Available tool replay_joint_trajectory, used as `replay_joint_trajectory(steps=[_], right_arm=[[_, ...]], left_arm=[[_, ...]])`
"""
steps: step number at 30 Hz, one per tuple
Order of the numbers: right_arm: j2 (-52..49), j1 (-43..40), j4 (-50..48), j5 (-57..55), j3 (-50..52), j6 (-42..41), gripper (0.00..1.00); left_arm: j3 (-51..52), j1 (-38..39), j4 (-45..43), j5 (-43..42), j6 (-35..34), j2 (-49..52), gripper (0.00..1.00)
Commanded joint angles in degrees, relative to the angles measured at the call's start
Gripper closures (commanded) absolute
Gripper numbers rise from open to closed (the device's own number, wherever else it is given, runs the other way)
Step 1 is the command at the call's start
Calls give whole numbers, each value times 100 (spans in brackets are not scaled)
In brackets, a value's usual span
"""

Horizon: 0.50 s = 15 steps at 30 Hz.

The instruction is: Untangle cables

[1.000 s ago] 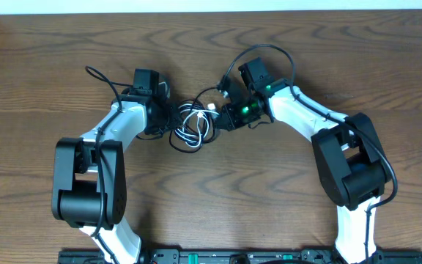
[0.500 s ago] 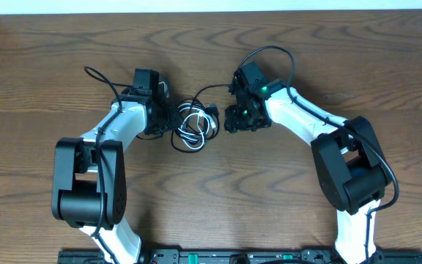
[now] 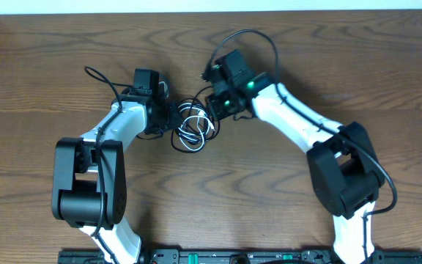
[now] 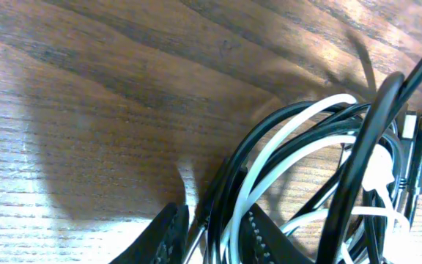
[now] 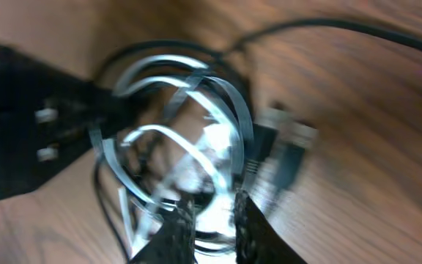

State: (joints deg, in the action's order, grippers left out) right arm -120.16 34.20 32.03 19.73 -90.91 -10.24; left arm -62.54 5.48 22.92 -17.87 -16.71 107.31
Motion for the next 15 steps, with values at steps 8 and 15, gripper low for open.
replay_joint_trajectory(steps=[8, 15], right_arm=[[-564, 553, -413, -675, -2, 262, 83], [-726, 553, -612, -1510, -2, 264, 82]], left_arm=[[4, -4, 11, 37, -13, 92, 72], [4, -4, 9, 37, -13, 92, 72]])
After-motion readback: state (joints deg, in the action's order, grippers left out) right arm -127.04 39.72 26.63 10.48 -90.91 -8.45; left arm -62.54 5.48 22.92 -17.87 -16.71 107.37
